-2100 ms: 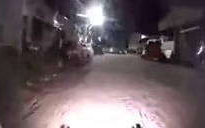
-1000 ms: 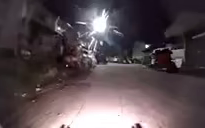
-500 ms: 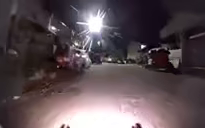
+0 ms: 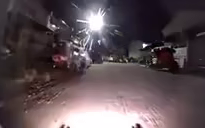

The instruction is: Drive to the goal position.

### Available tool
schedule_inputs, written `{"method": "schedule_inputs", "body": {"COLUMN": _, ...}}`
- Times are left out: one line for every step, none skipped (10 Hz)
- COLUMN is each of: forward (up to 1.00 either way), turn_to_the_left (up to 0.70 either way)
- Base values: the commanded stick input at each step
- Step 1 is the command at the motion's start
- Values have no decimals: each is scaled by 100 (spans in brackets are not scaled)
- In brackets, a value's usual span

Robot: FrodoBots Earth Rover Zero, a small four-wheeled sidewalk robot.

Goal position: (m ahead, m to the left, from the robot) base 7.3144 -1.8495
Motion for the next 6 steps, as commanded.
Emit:
{"method": "schedule_inputs", "body": {"forward": 85, "turn_to_the_left": 0}}
{"method": "schedule_inputs", "body": {"forward": 85, "turn_to_the_left": 0}}
{"method": "schedule_inputs", "body": {"forward": 85, "turn_to_the_left": 0}}
{"method": "schedule_inputs", "body": {"forward": 85, "turn_to_the_left": 0}}
{"method": "schedule_inputs", "body": {"forward": 85, "turn_to_the_left": 0}}
{"method": "schedule_inputs", "body": {"forward": 85, "turn_to_the_left": 0}}
